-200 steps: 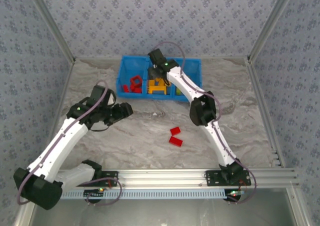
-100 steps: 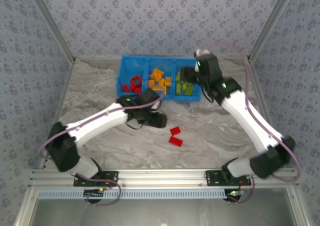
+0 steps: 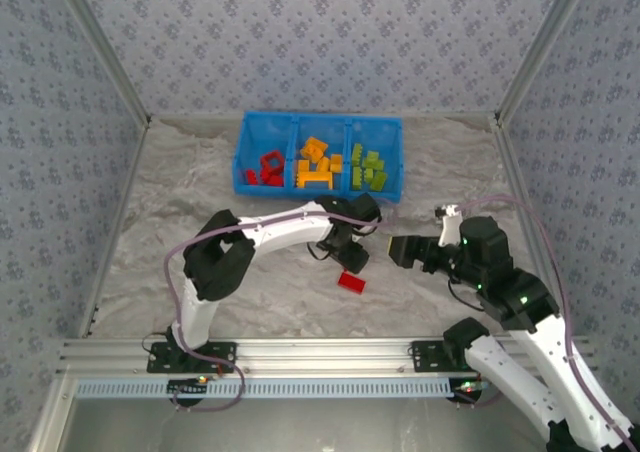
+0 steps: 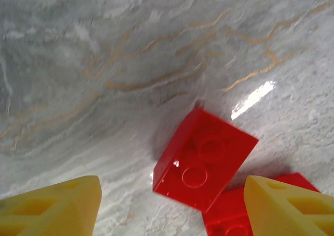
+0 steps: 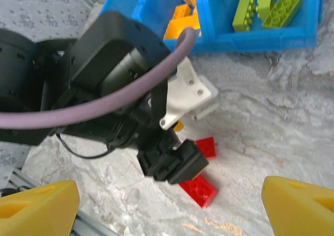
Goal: Sort the legos into containers by color
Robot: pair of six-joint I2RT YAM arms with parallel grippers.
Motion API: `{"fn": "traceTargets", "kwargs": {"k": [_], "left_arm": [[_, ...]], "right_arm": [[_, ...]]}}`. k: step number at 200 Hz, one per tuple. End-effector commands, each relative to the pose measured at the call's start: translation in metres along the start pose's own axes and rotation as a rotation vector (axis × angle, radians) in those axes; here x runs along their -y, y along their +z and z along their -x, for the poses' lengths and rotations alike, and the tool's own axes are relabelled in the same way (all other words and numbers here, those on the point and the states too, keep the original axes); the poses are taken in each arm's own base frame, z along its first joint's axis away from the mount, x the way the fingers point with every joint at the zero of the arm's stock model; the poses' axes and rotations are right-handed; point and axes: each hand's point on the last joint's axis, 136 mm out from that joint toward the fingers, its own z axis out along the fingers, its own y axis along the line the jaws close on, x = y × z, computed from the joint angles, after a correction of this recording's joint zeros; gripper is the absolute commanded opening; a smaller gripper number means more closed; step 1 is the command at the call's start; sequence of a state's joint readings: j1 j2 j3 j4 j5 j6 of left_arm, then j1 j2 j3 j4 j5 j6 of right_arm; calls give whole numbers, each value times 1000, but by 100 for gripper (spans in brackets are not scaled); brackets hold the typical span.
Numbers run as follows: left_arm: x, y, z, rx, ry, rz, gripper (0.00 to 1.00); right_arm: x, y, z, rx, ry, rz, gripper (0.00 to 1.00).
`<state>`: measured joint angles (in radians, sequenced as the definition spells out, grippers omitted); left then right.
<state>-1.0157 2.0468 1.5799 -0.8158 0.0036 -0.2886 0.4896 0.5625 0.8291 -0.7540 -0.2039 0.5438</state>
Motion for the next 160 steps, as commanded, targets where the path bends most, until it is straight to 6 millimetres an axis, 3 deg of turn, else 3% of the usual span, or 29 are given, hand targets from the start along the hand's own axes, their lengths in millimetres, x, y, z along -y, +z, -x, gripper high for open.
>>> {"fn": "traceTargets", "kwargs": {"k": [1,53,81,109,160], "left_arm": [[6,2,-1,-30,46,-15,68],[24,10,3,-43,52,-51,64],[20,18,-4,-70,47,-31,63],[16,24,-6,-80,44,-10,54],[12,28,-7,-89,46,19,53]], "right_arm": [[6,-2,-13,-63,58,-29,93],[11,10,-6,-55,69,-58,92],[12,14,-5,-68,64,-63,92],[12,16,-3,-77,62,-66,92],[15,16,-3,-78,67,-78,92]]}}
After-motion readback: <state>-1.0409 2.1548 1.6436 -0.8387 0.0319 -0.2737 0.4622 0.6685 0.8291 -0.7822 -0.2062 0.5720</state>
